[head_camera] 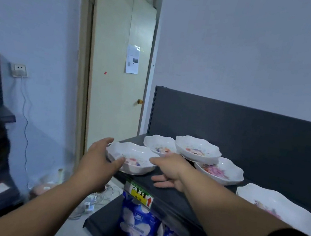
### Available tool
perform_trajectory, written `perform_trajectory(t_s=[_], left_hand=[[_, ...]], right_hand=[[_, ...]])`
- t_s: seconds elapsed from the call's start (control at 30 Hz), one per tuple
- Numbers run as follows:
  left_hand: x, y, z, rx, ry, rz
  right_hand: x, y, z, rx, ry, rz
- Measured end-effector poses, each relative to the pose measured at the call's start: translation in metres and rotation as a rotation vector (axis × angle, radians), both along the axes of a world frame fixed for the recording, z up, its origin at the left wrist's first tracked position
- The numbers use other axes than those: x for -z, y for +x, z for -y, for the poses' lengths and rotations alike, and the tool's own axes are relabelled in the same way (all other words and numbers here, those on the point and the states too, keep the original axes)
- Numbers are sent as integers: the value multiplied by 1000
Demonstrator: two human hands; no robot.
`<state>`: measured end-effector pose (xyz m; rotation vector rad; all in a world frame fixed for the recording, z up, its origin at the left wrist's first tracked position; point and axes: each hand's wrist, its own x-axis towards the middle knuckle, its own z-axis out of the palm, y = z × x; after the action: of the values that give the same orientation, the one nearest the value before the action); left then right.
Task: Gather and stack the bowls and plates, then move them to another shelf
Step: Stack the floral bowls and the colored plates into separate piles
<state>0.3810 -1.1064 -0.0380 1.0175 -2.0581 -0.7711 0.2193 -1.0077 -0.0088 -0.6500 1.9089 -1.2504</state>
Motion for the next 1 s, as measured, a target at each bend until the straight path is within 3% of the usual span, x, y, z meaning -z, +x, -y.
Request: perform_trajectory(t_s=[0.17,0.27,0.6,1.0], left_hand=[[6,-10,13,89,256,-89],[10,-10,11,121,309,-148],[-16,-9,-52,255,269,-269],[-34,-117,-175,597,232,-318]], right_hand=[[14,2,19,54,-7,93],[17,-3,20,55,-10,85],[-8,-24,-60,-20,-106,14],[-47,-116,-233,287,-101,-319]])
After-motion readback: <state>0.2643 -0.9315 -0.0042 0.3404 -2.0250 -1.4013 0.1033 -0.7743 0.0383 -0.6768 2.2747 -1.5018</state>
